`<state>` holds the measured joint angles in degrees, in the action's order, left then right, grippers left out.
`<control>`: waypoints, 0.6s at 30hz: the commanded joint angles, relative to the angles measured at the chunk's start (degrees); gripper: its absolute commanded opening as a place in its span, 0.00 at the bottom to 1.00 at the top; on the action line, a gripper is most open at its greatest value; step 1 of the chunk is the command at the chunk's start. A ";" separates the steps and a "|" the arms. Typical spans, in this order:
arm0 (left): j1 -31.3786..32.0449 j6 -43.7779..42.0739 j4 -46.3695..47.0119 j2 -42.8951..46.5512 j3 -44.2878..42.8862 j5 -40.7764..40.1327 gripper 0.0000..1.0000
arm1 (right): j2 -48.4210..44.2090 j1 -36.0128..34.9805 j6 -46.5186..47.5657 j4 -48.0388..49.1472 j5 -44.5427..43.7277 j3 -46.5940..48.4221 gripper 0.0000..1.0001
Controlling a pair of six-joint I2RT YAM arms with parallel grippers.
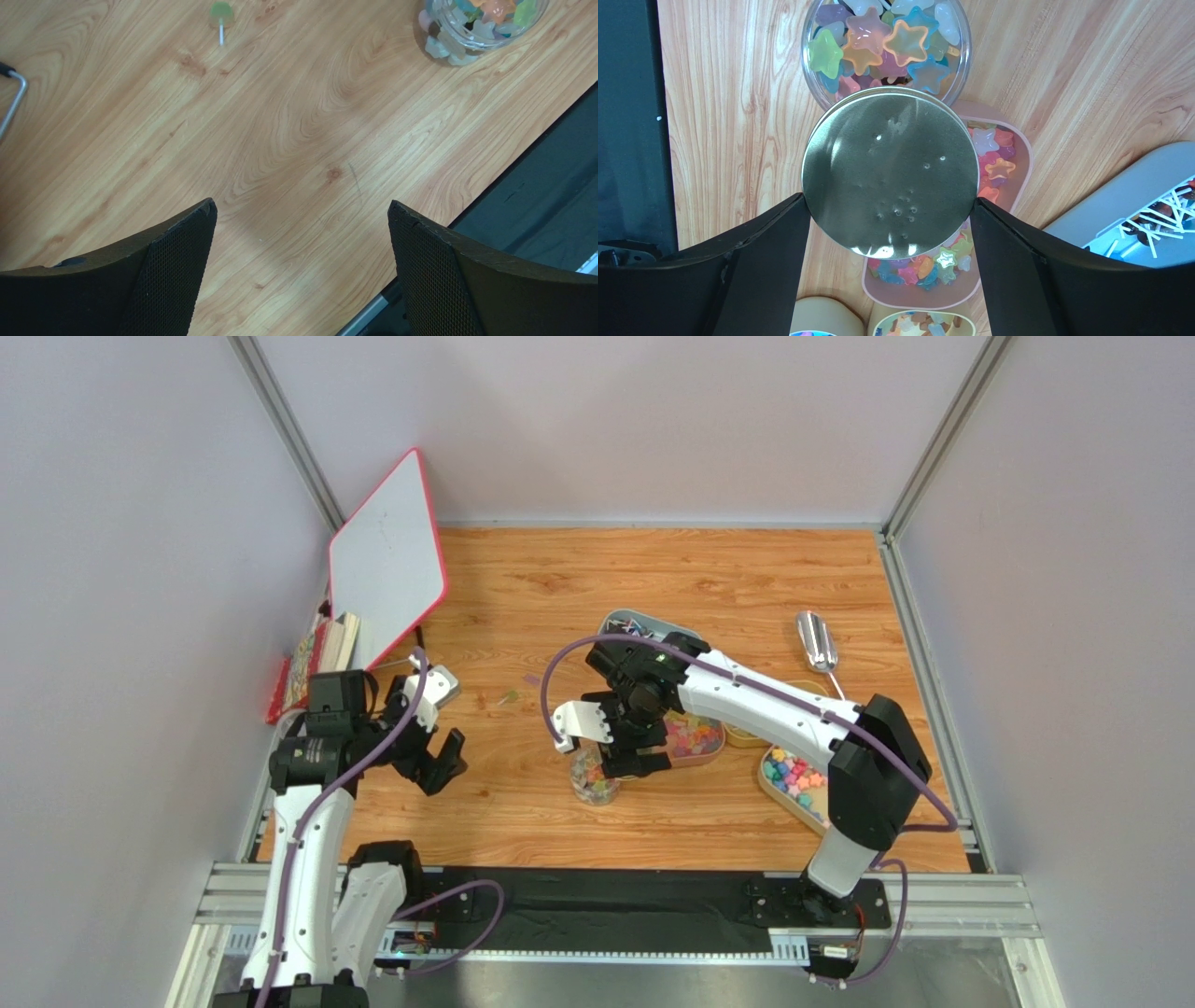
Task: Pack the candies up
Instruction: Close the bottle lid on the packing bottle.
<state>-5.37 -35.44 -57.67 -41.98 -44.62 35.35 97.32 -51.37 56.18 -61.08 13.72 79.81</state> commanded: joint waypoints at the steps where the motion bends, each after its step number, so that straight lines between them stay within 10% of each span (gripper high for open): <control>1: 0.44 -0.77 4.14 -1.00 -1.87 6.13 0.96 | 0.41 -0.39 -0.90 1.40 1.75 1.57 0.77; 18: 1.59 -1.56 5.02 0.76 0.32 2.35 0.97 | 8.15 -3.20 -0.11 -2.29 6.68 8.35 0.75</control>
<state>-3.88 -35.31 -54.63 -41.67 -44.62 37.32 105.38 -53.74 55.75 -61.82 18.28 86.80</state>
